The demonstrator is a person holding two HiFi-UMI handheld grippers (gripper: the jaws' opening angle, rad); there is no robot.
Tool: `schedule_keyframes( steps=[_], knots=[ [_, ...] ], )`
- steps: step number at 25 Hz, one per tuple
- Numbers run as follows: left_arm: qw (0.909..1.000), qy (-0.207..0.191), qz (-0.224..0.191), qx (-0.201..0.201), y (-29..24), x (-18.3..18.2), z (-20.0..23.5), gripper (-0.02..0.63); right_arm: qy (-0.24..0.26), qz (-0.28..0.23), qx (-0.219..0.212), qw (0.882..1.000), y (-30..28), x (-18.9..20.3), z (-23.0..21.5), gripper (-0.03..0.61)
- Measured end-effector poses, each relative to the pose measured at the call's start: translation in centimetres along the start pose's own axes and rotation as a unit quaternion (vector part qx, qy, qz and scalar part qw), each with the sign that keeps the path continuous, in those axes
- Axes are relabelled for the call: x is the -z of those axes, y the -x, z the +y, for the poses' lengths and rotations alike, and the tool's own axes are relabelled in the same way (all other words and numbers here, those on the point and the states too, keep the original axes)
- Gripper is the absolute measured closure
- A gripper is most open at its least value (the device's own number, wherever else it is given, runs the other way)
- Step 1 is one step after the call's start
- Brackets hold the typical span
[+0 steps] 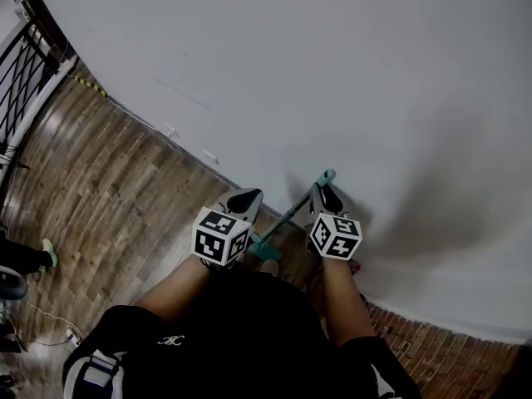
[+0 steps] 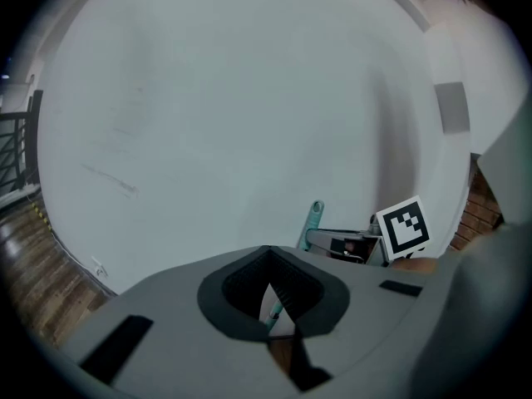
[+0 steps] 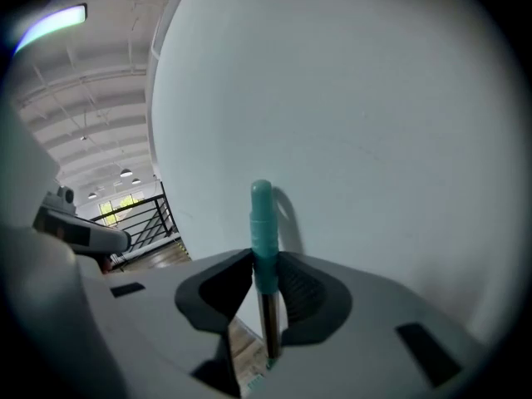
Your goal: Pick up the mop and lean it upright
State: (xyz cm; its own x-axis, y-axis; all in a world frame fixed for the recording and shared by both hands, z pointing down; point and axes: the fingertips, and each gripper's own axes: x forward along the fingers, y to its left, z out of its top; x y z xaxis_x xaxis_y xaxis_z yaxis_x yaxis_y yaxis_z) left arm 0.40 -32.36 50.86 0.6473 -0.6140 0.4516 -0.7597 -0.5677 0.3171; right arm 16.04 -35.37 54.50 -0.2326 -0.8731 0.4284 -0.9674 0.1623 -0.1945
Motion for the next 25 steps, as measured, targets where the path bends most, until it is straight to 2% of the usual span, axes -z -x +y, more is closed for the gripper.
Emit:
schedule_keyframes(
  steps=[3, 6, 11, 12, 14, 16, 17, 20, 25],
  knots=[
    [1.0000, -0.001, -0.002, 0.002, -0.1, -0.3, 0.0, 0.617, 0.019, 0.007, 0.019, 1.000, -0.4, 0.1, -0.1, 0.469],
    [1.0000, -0.002, -0.006, 0.005, -0.1, -0.6, -0.3, 0.617, 0.013, 0.014, 0.017, 1.000, -0.3, 0.5, 0.5, 0.468],
    [0.9999, -0.004, -0.008, 0.011, -0.3, -1.0, -0.4, 0.617, 0.010, -0.006, 0.037, 0.999, 0.8, 0.2, 0.9, 0.367],
    [0.9999, -0.005, -0.009, 0.012, -0.4, -1.1, -0.3, 0.617, 0.009, -0.013, 0.040, 0.999, 1.1, -0.1, 0.9, 0.367],
    [0.9998, -0.006, -0.010, 0.016, -0.6, -1.3, -0.2, 0.617, 0.002, -0.031, 0.047, 0.998, 1.9, -1.0, 0.8, 0.400],
    [0.9997, -0.008, -0.011, 0.021, -0.9, -1.6, -0.3, 0.617, -0.002, -0.044, 0.050, 0.998, 2.8, -1.9, 0.8, 0.542],
    [0.9996, -0.009, -0.012, 0.025, -1.0, -1.7, -0.4, 0.617, -0.005, -0.049, 0.046, 0.998, 3.2, -2.3, 1.0, 0.563],
    [0.9991, -0.015, -0.013, 0.037, -1.3, -2.1, -1.0, 0.617, -0.012, -0.071, 0.023, 0.997, 4.6, -3.4, 2.0, 0.565],
    [0.9978, -0.027, -0.011, 0.059, -2.2, -2.5, -2.5, 0.617, 0.018, -0.099, 0.018, 0.995, 7.2, -5.1, 3.1, 0.565]
  ],
)
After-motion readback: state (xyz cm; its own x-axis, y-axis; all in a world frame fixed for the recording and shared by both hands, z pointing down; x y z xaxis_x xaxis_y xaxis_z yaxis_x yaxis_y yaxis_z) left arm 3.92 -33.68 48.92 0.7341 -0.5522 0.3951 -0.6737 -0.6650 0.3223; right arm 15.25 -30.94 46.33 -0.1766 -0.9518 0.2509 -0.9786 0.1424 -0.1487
